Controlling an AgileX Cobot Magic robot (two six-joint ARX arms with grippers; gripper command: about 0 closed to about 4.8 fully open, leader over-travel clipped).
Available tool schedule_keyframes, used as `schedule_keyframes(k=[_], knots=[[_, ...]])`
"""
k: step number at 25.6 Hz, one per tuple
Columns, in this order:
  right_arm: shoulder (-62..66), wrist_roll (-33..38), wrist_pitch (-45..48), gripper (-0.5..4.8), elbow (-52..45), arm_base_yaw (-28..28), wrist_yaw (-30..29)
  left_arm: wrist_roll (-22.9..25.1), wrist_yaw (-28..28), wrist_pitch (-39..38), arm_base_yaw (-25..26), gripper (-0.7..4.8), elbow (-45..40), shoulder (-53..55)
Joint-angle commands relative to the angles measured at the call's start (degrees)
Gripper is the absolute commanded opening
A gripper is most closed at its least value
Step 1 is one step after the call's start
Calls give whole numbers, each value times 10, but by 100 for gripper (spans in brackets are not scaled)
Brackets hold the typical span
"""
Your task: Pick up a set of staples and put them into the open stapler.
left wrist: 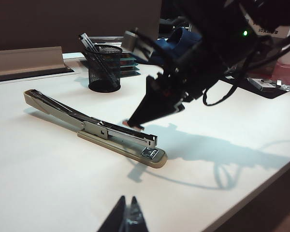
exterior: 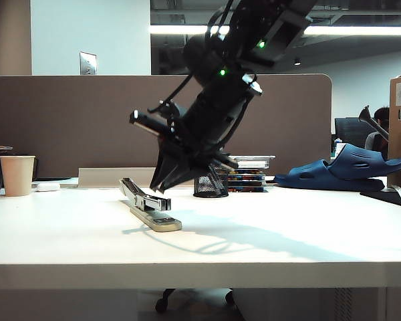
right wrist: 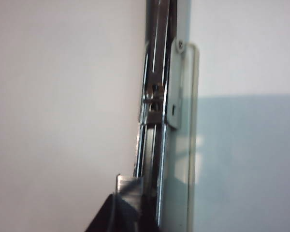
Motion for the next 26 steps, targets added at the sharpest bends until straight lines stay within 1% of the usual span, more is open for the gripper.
schedule_keyframes(k=[1,4,12,21,26], knots=[[-6,0,4,-5,2,-7,-1,0,1,7,1,-6,1,0],[-5,0,-12,-5,2,-8,-1,0,1,7,1,-6,1,0],[-3,0,-12,-5,2,1,-3,0,1,7,1,-6,1,0],[11,-4,-23,-5,2,-2,0,0,1,7,1,-6,1,0],[7,-6,-5,-5,2,-8,10,0,1,7,1,-6,1,0]])
